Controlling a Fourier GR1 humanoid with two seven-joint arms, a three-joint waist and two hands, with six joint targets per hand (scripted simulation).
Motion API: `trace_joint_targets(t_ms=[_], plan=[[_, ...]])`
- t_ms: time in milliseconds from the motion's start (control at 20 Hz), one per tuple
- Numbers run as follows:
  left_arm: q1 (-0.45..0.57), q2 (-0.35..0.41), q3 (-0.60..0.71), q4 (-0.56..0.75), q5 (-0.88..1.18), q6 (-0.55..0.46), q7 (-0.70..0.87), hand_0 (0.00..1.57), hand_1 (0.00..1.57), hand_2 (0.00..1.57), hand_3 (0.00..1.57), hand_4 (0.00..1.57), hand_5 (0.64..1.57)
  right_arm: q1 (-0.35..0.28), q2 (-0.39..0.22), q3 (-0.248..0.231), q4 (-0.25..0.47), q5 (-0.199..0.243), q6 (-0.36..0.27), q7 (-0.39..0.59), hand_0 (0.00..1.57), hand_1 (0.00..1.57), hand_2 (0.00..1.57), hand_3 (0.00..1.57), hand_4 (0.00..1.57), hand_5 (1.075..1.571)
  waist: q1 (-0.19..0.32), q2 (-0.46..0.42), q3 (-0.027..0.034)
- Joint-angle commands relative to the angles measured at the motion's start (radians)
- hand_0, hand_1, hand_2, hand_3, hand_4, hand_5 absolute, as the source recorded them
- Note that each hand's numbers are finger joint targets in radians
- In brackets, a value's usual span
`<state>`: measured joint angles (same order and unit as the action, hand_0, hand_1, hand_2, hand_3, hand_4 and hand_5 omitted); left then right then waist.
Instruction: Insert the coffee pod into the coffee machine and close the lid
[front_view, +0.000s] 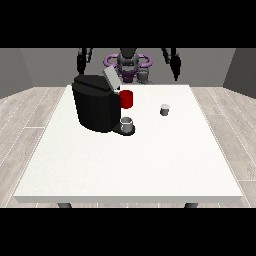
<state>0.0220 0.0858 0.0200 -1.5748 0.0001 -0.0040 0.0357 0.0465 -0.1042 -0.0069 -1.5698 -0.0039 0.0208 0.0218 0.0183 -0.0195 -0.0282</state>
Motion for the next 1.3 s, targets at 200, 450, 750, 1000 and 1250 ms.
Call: trace_joint_targets(t_ms=[200,450,750,1000,1250], plan=[[-0.03,0.15,0.005,0.019,-0.046,-0.133,-0.111,0.0,0.0,0.0,0.0,0.0,1.571,-0.006,0.024,0.004,0.026,0.017,-0.011,-0.072,0.0,0.0,0.0,0.0,0.0,1.571,-0.021,0.013,0.0282],[-0.045,0.192,-0.065,0.027,-0.177,-0.14,-0.211,0.0,0.0,0.0,0.0,0.0,1.571,-0.046,0.004,-0.028,0.022,0.13,-0.139,-0.063,0.0,0.0,0.0,0.0,0.0,1.571,-0.047,0.023,0.0281],[-0.196,0.304,0.001,0.146,-0.214,-0.203,-0.171,0.0,0.0,0.0,0.0,0.0,1.571,-0.156,0.036,-0.014,0.041,0.166,-0.189,-0.042,0.0,0.0,0.0,0.0,0.0,1.571,-0.077,0.122,0.028],[-0.344,0.337,0.052,0.289,-0.225,-0.222,-0.07,0.0,0.0,0.0,0.0,0.0,1.571,-0.161,0.08,0.082,-0.01,0.198,-0.17,0.021,0.0,0.0,0.0,0.0,0.0,1.571,-0.159,0.133,0.0279],[-0.421,0.423,0.048,0.383,-0.314,-0.24,-0.09,0.0,0.0,0.0,0.0,0.0,1.571,-0.212,0.079,0.05,0.03,0.175,-0.168,-0.014,0.0,0.0,0.0,0.0,0.0,1.571,-0.187,0.221,0.0282]])
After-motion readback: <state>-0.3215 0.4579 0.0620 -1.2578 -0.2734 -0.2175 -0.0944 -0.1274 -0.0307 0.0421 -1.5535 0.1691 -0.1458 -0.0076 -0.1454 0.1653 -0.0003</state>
